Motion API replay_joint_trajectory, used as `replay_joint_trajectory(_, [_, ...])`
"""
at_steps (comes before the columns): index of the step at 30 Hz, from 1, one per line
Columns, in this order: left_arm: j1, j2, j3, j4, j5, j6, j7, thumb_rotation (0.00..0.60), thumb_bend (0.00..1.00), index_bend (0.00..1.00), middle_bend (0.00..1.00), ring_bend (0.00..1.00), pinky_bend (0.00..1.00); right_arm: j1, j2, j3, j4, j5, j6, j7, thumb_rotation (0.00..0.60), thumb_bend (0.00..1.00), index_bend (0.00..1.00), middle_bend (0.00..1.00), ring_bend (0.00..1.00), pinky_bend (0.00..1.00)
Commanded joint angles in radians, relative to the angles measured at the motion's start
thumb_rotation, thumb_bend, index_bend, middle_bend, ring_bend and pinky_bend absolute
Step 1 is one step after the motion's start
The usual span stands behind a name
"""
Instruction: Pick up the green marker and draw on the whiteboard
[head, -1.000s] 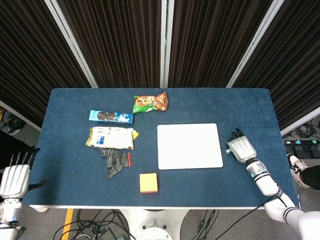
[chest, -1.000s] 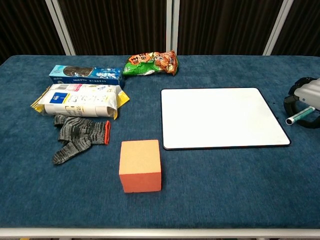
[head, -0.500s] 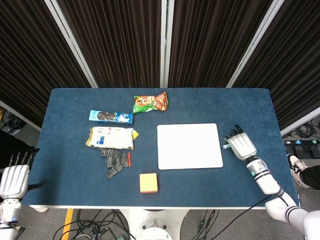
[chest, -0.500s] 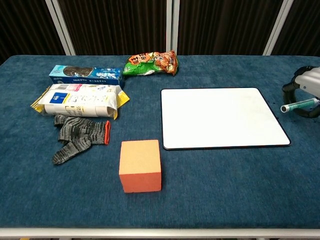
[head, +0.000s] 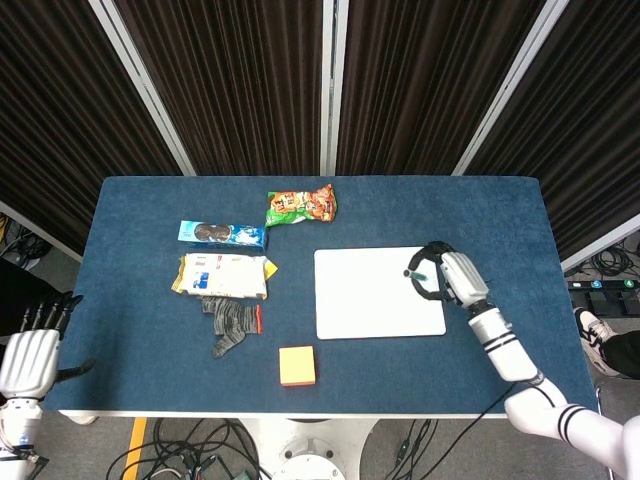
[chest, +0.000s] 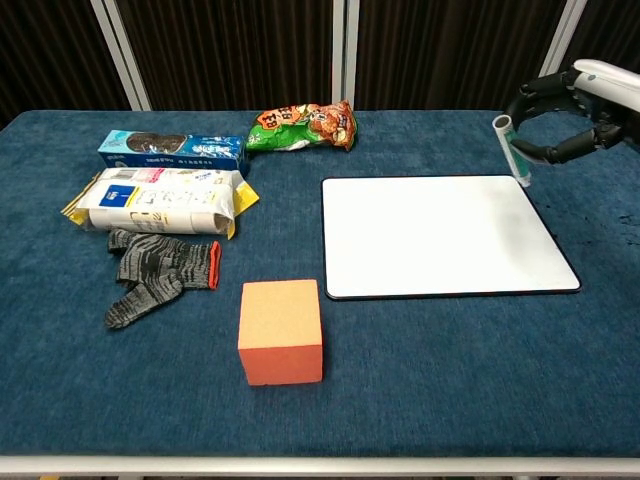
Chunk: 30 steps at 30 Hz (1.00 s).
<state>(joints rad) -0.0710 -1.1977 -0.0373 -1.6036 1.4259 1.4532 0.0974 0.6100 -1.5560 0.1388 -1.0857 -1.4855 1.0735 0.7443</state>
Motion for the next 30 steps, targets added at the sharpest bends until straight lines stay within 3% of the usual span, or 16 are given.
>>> replay_joint_trajectory(1, [0.002,0.0,0.001,0.001,0.001,0.002,-0.003,0.6,0.07,0.13,0.07,0.0,0.0,0.039,-0.113,0.045,0.05,0.049,-0.049,0.201,0.6,0.49,0.6,0.54,0.27,0.17])
replay_joint_trajectory(8, [0.0,-0.001,0.001,0.008,-0.001,-0.006,-0.017,0.6,0.07,0.13,0.07,0.0,0.0,0.059,-0.23,0.055,0.164,0.052,-0.048,0.302,0.6,0.5,0.6,0.54,0.27,0.17])
replay_joint_trajectory(24, [-0.009,-0.007,-0.001,0.027,-0.002,-0.022,-0.045,0.6,0.07,0.13,0.07,0.0,0.0,0.118,-0.355,0.068,0.349,0.06,-0.097,0.343,0.6,0.51,0.6,0.54,0.27,0.17])
replay_joint_trajectory(30, [-0.005,-0.008,0.001,0.031,-0.007,-0.023,-0.05,0.6,0.07,0.13,0.07,0.0,0.0,0.126,-0.378,0.044,0.376,0.033,-0.093,0.371,0.6,0.51,0.6,0.54,0.27,0.17])
